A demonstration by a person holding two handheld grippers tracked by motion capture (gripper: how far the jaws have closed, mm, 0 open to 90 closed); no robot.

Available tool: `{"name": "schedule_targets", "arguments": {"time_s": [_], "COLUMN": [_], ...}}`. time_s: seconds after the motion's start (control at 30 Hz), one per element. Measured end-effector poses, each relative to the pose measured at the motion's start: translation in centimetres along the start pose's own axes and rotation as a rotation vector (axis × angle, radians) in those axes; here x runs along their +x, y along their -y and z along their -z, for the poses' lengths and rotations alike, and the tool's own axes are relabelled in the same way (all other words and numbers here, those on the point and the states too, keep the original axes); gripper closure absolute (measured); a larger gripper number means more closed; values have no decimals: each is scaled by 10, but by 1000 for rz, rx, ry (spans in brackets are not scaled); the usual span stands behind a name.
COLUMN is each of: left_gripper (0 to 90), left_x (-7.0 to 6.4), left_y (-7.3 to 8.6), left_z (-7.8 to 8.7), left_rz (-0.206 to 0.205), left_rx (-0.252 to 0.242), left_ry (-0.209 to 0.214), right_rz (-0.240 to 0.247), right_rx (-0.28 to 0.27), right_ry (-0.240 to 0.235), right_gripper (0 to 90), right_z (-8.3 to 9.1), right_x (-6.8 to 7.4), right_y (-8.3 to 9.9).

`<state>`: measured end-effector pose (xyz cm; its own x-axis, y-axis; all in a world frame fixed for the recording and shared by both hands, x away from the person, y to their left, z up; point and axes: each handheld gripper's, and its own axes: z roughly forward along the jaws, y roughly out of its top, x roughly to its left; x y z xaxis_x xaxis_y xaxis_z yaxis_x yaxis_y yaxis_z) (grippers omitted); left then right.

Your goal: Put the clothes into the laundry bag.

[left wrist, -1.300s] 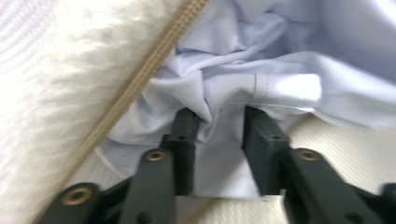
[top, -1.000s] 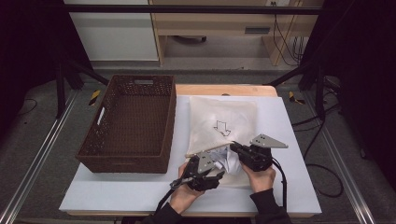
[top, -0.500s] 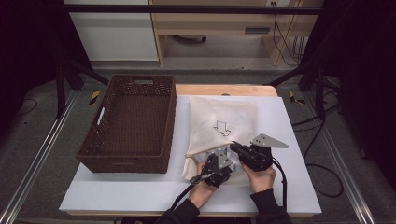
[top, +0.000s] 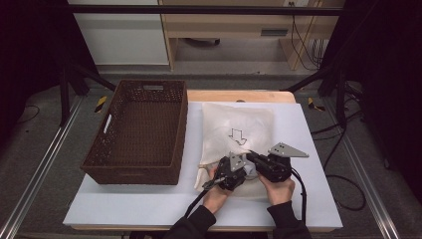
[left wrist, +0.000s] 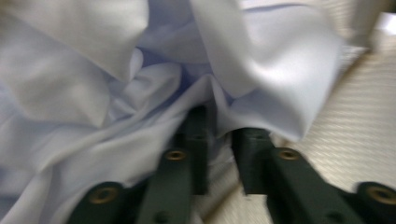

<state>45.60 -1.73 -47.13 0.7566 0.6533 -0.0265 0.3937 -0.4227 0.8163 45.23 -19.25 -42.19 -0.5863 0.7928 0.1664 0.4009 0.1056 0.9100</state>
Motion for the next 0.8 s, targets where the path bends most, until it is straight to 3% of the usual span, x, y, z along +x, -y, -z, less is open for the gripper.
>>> {"name": "schedule_targets", "arguments": {"time_s": [0.13,0.2,0.3,0.37,0.43,0.6,0.8], "left_gripper": [597,521,494,442,419,392,422], "left_x": [1,5,15,22,27,40,52], "left_y": [-1,-1,4,13,24,51,67], "left_z": [32,51,78,92,103,116,103], "left_rz": [-32,-27,-36,-22,-43,-11,30], "left_rx": [9,11,18,36,57,98,127], "left_ry": [21,1,-15,-7,-52,-77,-53], "right_rz": [6,7,8,4,8,10,11], "right_rx": [2,4,4,5,7,11,18], "right_ry": [-2,-3,-2,-1,-3,-6,-7], "right_gripper": [871,871,871,871,870,870,869], "right_z": [0,0,1,1,1,2,1], "right_x": [0,0,0,0,0,0,0], "right_y": [1,1,0,1,0,0,1]}}
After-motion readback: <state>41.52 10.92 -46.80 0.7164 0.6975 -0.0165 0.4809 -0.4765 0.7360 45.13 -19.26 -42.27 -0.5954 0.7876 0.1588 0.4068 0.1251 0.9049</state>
